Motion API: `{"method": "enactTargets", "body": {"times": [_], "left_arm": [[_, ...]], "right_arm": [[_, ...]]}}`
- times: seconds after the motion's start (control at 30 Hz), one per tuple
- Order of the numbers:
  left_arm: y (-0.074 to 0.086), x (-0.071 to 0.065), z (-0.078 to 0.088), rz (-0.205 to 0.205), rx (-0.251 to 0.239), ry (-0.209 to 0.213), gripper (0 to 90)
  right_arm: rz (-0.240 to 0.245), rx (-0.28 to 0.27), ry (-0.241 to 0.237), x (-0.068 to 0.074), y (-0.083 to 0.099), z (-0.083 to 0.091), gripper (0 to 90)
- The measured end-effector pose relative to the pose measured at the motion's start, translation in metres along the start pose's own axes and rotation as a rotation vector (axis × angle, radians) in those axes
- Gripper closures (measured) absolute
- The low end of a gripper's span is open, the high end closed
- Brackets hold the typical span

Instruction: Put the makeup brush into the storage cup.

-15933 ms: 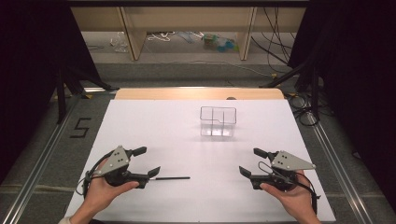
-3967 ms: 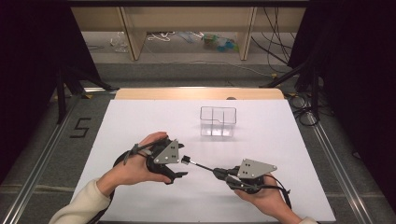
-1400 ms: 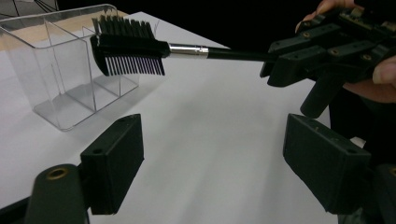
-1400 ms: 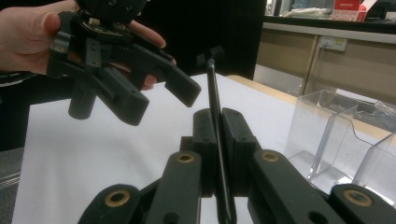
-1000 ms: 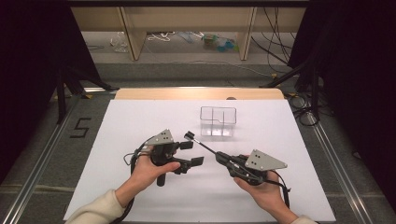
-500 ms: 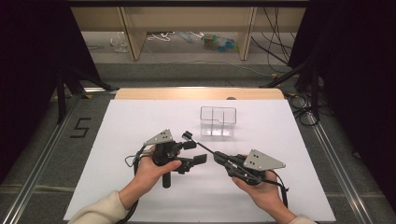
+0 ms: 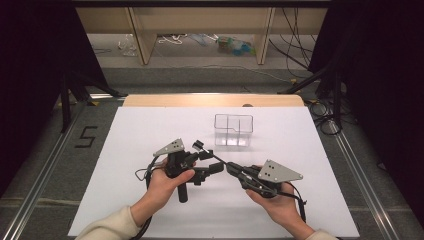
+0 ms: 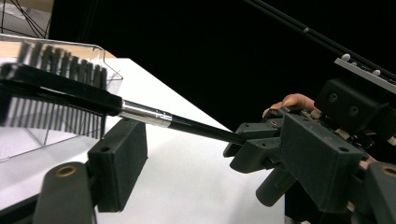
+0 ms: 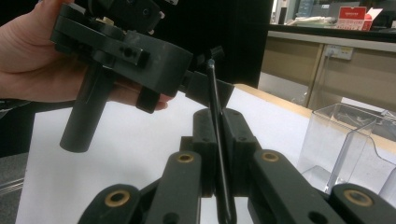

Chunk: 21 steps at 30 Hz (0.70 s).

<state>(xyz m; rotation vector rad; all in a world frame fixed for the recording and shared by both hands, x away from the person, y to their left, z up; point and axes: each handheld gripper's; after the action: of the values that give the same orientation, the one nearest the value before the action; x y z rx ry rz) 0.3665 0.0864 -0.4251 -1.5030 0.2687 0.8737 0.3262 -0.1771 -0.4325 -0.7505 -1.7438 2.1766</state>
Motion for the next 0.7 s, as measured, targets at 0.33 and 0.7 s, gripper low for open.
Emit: {"method": "enactTargets", "body": {"times": [0.33, 0.7], "left_arm": [[0.0009, 0.0000, -0.0010, 0.025, -0.024, 0.017, 32.8], [0.0013, 0.0011, -0.0011, 0.050, -0.050, 0.035, 45.3]], "right_arm": [[-0.001, 0.010, -0.006, 0.0008, -0.0012, -0.0009, 85.3], [0.006, -0.011, 0.012, 0.0015, -0.0016, -0.0023, 85.3]]}}
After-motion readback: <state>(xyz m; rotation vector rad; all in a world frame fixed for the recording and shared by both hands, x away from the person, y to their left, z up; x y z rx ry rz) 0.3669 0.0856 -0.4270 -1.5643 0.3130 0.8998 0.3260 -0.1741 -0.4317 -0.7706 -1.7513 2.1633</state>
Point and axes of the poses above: each handheld gripper's, and its own axes: z roughly backward along the jaws, y roughly out of its underside, x roughly to its left, and after that the axes turned 12 degrees about z, right-handed
